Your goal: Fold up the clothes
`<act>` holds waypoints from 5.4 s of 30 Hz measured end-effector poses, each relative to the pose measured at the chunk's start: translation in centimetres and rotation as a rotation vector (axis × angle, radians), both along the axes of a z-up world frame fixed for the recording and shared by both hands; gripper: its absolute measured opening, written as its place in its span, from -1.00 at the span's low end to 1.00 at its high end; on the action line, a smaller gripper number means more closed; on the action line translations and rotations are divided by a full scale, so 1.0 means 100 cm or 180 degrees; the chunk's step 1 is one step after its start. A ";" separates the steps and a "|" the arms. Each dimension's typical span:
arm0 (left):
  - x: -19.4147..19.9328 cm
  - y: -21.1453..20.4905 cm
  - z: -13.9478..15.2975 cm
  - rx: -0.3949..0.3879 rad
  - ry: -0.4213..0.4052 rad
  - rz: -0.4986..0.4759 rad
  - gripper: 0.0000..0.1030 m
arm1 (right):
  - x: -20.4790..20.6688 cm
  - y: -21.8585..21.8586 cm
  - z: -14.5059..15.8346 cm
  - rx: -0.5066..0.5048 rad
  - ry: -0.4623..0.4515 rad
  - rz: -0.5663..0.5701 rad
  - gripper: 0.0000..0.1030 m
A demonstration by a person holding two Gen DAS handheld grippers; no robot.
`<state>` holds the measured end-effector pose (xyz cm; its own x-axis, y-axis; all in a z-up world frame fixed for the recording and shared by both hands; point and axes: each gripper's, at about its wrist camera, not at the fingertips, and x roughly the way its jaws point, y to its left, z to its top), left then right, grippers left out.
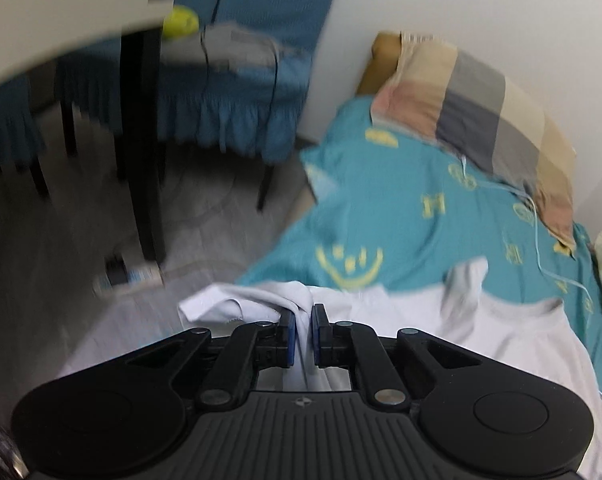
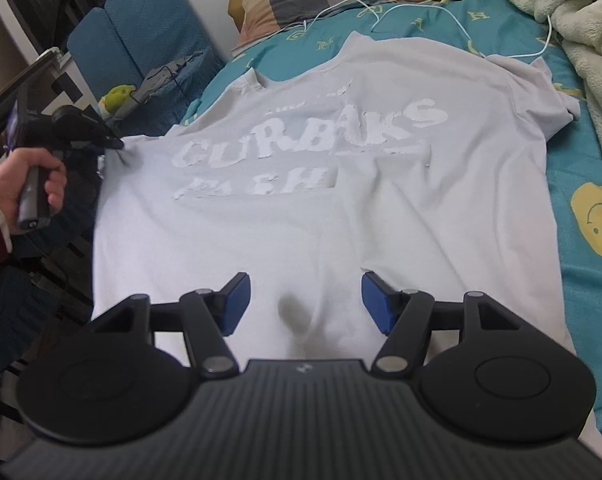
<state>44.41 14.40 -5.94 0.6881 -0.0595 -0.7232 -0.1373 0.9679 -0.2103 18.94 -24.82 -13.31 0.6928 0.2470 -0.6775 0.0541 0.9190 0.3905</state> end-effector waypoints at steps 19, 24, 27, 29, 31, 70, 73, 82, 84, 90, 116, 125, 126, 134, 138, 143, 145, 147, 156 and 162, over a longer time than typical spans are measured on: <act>-0.131 -0.044 0.023 0.0291 -0.0275 -0.0318 0.43 | 0.011 -0.047 0.020 -0.0155 -0.0338 -0.0549 0.24; -0.228 -0.108 0.081 0.0515 -0.0248 -0.0516 0.59 | 0.002 -0.058 0.027 -0.0400 -0.0425 -0.0611 0.24; -0.292 -0.150 0.120 0.0545 -0.0274 -0.0665 0.59 | 0.003 -0.065 0.026 -0.0533 -0.0354 -0.0679 0.24; -0.332 -0.179 0.145 0.0586 -0.0307 -0.0772 0.60 | 0.005 -0.072 0.025 -0.0609 -0.0301 -0.0741 0.24; -0.374 -0.206 0.169 0.0573 -0.0358 -0.0905 0.62 | 0.011 -0.078 0.023 -0.0670 -0.0243 -0.0781 0.24; -0.380 -0.232 0.109 0.0735 -0.0727 -0.1160 0.88 | 0.026 -0.156 0.014 0.0189 -0.0153 -0.1595 0.31; -0.347 -0.219 0.073 0.0633 -0.0586 -0.1070 0.88 | 0.031 -0.169 0.005 0.0403 -0.0087 -0.1751 0.47; -0.282 -0.181 0.009 0.0193 -0.0440 -0.0957 0.88 | 0.079 -0.190 -0.052 0.1326 0.0096 -0.2265 0.59; -0.273 -0.173 -0.001 0.0073 -0.0384 -0.0903 0.88 | 0.093 -0.195 -0.066 0.1276 0.0076 -0.2429 0.59; -0.254 -0.160 -0.015 -0.0174 -0.0224 -0.0777 0.88 | 0.133 -0.204 -0.080 0.1084 -0.0601 -0.2455 0.63; -0.261 -0.121 0.008 -0.0194 -0.0292 -0.0377 0.88 | 0.215 0.046 0.014 -0.1089 -0.1088 -0.0219 -0.77; -0.252 -0.107 0.001 -0.0312 -0.0202 -0.0339 0.88 | 0.198 0.062 -0.002 -0.0733 -0.0714 0.0300 0.57; -0.252 -0.109 0.002 -0.0306 -0.0219 -0.0356 0.88 | 0.187 0.060 0.006 -0.0670 -0.0730 0.0324 0.58; -0.269 -0.118 0.012 -0.0332 -0.0340 -0.0467 0.88 | 0.073 0.014 0.075 -0.0286 -0.0714 0.0072 0.58; -0.287 -0.131 0.016 -0.0279 -0.0368 -0.0624 0.88 | -0.002 -0.015 0.101 -0.0335 -0.0652 -0.0094 0.58; -0.314 -0.151 0.012 -0.0409 -0.0280 -0.0925 0.88 | -0.087 -0.042 0.121 -0.0292 -0.0595 -0.0333 0.58; -0.324 -0.159 0.006 -0.0519 -0.0197 -0.1022 0.88 | -0.115 -0.054 0.119 -0.0212 -0.0690 -0.0467 0.58; -0.333 -0.168 0.002 -0.0608 -0.0138 -0.1132 0.86 | -0.138 -0.065 0.115 -0.0162 -0.0756 -0.0584 0.58; -0.356 -0.229 -0.003 -0.0886 -0.0007 -0.1527 0.72 | -0.159 -0.121 0.098 0.0019 -0.0880 -0.1105 0.58; -0.365 -0.300 -0.030 -0.0850 0.0201 -0.1854 0.58 | -0.157 -0.152 0.078 0.0457 -0.0813 -0.1371 0.58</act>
<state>7.94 -15.63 -8.90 0.4452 -0.5942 -0.6699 0.3751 0.8031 -0.4630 3.24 -40.07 -5.46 0.8909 -0.0188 -0.4539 0.3021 0.7707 0.5611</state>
